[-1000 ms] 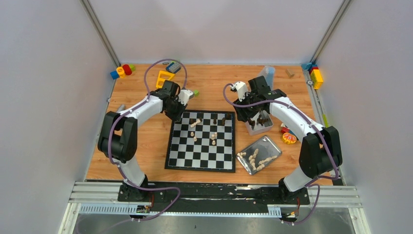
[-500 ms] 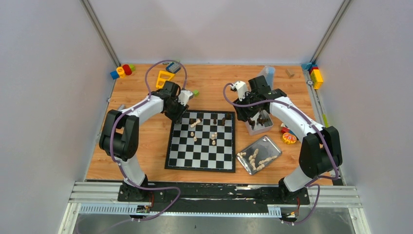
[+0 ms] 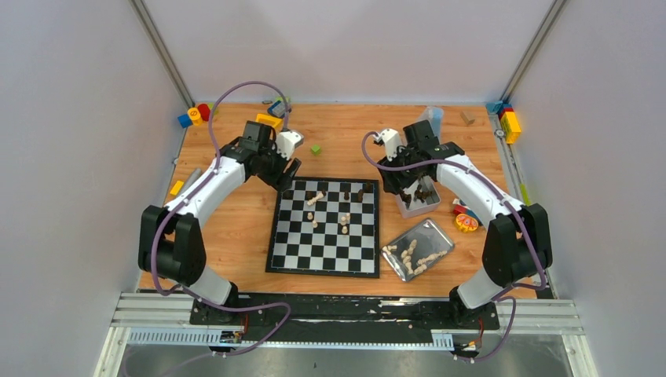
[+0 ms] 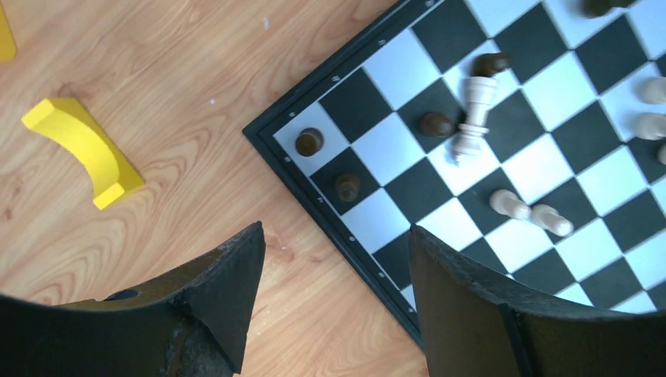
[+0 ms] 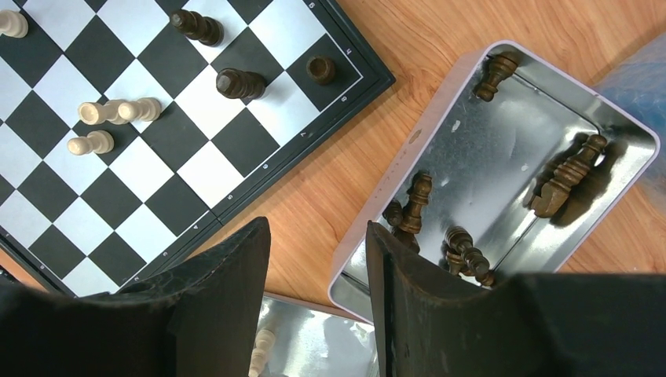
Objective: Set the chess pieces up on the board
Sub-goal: Move the chess piece to the chessboard, then pick up the chess piece from the chessboard.
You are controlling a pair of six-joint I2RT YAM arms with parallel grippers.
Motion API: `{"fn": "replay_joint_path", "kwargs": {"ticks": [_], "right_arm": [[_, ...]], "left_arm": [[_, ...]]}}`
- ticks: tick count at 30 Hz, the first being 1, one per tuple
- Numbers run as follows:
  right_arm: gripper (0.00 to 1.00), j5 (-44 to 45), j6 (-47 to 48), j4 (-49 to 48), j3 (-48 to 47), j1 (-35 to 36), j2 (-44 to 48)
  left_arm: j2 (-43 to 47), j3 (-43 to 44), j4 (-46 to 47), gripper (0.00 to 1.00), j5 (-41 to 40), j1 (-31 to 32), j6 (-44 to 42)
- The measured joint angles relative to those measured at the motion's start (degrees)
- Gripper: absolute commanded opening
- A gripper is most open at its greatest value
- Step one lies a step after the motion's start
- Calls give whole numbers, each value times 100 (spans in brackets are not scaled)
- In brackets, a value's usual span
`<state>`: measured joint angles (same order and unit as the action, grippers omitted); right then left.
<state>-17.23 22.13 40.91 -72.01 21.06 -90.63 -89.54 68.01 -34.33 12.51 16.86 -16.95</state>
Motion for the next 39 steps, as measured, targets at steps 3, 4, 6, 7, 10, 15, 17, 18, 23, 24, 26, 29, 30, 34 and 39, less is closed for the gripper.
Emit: {"fn": "replay_joint_path", "kwargs": {"ticks": [3, 4, 6, 7, 10, 15, 17, 18, 23, 24, 26, 29, 30, 34, 39], "right_arm": [[49, -122, 0, -50, 70, -120, 35], [49, -160, 0, -81, 136, -179, 76], [49, -236, 2, -146, 304, -267, 197], [49, -269, 2, -177, 387, -306, 258], [48, -369, 2, -291, 643, -420, 433], [48, -501, -4, -483, 990, -546, 669], [48, -549, -13, -586, 1110, -581, 715], [48, -568, -17, -612, 1161, -590, 726], [48, -627, -20, -693, 1276, -627, 726], [48, -643, -20, -717, 1285, -632, 726], [48, -654, -20, -750, 1294, -638, 728], [48, -673, -20, -785, 1305, -654, 728], [48, -678, -22, -791, 1311, -654, 728], [48, -691, -22, -813, 1314, -660, 728], [48, -693, -22, -841, 1314, -664, 728]], "left_arm": [[184, 13, -87, 69, 269, 92, -87], [186, 52, -133, 67, 363, 153, -136], [122, 155, -197, 63, 481, 315, -214], [70, 225, -234, 61, 533, 413, -262], [-166, 452, -275, 56, 623, 730, -374], [-562, 715, -337, 53, 640, 1139, -481], [-678, 767, -369, 52, 638, 1220, -511], [-750, 800, -391, 52, 634, 1281, -533], [-1088, 973, -466, 50, 577, 1394, -623], [-1147, 999, -470, 50, 557, 1403, -643], [-1266, 1049, -479, 50, 527, 1410, -678], [-1401, 1058, -485, 50, 492, 1416, -719], [-1434, 1058, -485, 50, 490, 1419, -726], [-1515, 1058, -485, 50, 487, 1421, -754], [-1563, 1067, -483, 49, 490, 1429, -776]]}}
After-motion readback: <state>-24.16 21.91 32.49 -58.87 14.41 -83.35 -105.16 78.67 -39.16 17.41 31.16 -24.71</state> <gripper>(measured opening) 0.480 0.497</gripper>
